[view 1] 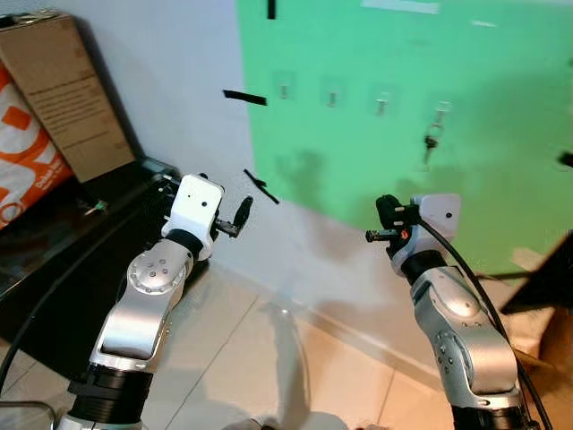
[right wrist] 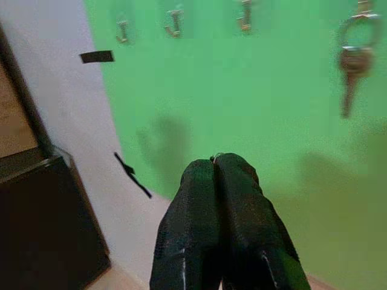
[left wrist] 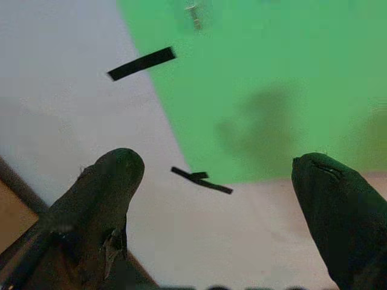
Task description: Hang keys on a hook
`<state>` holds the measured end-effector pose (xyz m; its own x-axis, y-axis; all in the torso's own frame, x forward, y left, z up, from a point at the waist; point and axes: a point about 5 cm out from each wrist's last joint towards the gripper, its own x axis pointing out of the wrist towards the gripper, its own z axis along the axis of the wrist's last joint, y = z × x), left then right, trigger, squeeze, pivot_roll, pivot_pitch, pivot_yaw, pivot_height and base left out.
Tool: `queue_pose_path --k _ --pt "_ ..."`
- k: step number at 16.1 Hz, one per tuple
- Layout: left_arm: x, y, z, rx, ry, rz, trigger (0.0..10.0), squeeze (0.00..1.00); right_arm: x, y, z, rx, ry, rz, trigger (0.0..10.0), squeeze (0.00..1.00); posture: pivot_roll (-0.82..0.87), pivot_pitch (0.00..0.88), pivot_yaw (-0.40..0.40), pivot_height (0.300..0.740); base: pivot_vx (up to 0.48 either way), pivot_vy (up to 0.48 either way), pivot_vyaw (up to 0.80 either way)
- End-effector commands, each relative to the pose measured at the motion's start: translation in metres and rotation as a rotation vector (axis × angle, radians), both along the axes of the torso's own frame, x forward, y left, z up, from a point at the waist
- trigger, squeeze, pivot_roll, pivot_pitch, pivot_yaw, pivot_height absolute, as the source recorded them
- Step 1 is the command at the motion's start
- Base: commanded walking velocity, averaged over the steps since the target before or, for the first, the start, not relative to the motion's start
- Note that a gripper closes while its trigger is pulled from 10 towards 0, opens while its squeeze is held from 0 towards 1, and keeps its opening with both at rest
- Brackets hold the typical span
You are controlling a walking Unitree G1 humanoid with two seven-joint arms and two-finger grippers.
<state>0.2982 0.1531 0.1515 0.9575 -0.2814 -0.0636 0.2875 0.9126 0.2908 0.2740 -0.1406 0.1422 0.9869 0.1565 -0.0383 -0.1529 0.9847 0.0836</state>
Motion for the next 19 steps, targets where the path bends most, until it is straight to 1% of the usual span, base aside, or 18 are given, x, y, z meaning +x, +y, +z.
queue_pose_path --k 1,3,12,19 --pt "0.0020 0.0023 0.0043 -0.008 -0.011 0.005 10.0 0.00 0.0022 0.0010 0.0040 -0.004 -0.025 0.003 10.0 0.00 -0.04 0.000 0.088 0.740 0.000 0.000 0.00" --pt "0.0019 0.0020 0.0040 -0.010 -0.009 0.004 10.0 0.00 0.0021 0.0005 0.0037 -0.006 -0.023 0.001 10.0 0.00 -0.04 0.000 0.087 0.740 0.120 0.000 0.00" --pt "0.0009 0.0006 0.0021 -0.024 -0.009 0.009 10.0 0.00 0.0060 0.0007 0.0053 -0.028 -0.033 0.016 10.0 0.00 -0.03 0.000 0.062 0.740 0.247 0.000 0.00" --pt "-0.0001 0.0006 0.0012 -0.027 -0.009 0.015 10.0 0.00 0.0080 0.0017 0.0067 -0.028 -0.037 0.028 10.0 0.00 -0.03 0.000 0.053 0.740 0.259 0.000 0.00"
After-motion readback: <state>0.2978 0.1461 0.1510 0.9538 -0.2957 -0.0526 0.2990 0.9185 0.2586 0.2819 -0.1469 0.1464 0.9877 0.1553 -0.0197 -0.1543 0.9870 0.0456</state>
